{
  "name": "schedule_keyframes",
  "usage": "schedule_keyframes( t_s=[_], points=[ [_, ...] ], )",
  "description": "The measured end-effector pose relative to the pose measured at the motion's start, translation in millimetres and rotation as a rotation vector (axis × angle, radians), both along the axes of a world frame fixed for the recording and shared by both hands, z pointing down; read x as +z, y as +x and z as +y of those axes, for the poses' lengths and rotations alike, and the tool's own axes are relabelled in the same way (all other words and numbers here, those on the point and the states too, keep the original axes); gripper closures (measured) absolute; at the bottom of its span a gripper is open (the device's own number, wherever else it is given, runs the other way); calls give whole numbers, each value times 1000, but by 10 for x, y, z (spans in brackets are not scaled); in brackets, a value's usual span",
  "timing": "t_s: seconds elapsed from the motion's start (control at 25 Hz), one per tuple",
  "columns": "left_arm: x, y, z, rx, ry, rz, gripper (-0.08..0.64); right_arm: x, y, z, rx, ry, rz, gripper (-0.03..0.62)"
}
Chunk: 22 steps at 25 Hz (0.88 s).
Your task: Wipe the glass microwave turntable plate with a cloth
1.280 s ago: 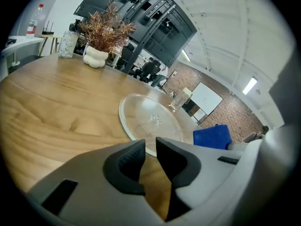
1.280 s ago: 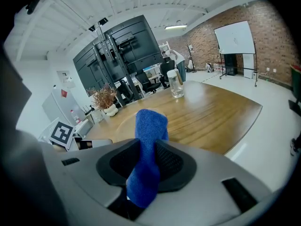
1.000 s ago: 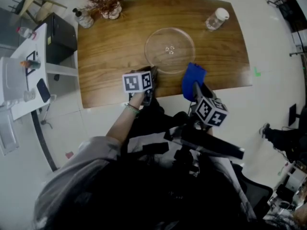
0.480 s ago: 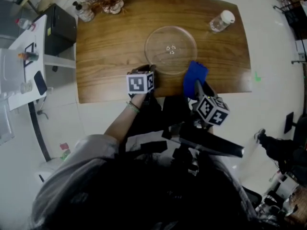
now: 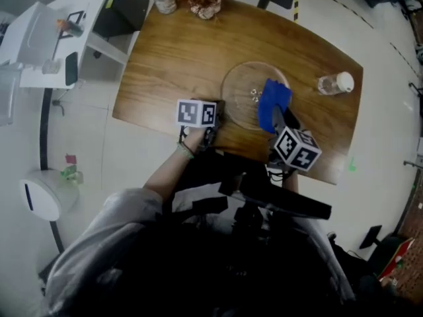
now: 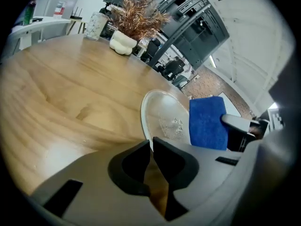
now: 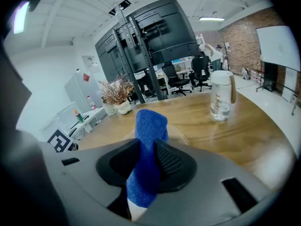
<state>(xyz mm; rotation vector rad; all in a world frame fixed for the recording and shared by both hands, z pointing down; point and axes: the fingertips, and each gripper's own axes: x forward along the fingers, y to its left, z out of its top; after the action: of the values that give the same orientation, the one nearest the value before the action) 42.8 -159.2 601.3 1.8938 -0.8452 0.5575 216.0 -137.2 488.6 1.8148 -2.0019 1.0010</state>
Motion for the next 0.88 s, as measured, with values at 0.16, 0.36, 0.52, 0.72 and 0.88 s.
schedule_keyframes(
  t_s=[0.16,0.36,0.52,0.72,0.88],
  points=[
    [-16,36,-4,-1,31,-23,543,25,-219,-347,-123,8,18,474],
    [-26,32,-1,-3,50,-40,543,95,-693,-668,-292,14,42,474],
    [-32,23,-16,-4,28,-26,543,531,-1021,-682,-407,-78,46,474],
    [-7,23,-1,0,13,-13,543,713,-1042,-658,-445,-78,91,474],
    [-11,12,-7,-3,13,-15,543,721,-910,-734,-460,-94,65,472]
  ],
)
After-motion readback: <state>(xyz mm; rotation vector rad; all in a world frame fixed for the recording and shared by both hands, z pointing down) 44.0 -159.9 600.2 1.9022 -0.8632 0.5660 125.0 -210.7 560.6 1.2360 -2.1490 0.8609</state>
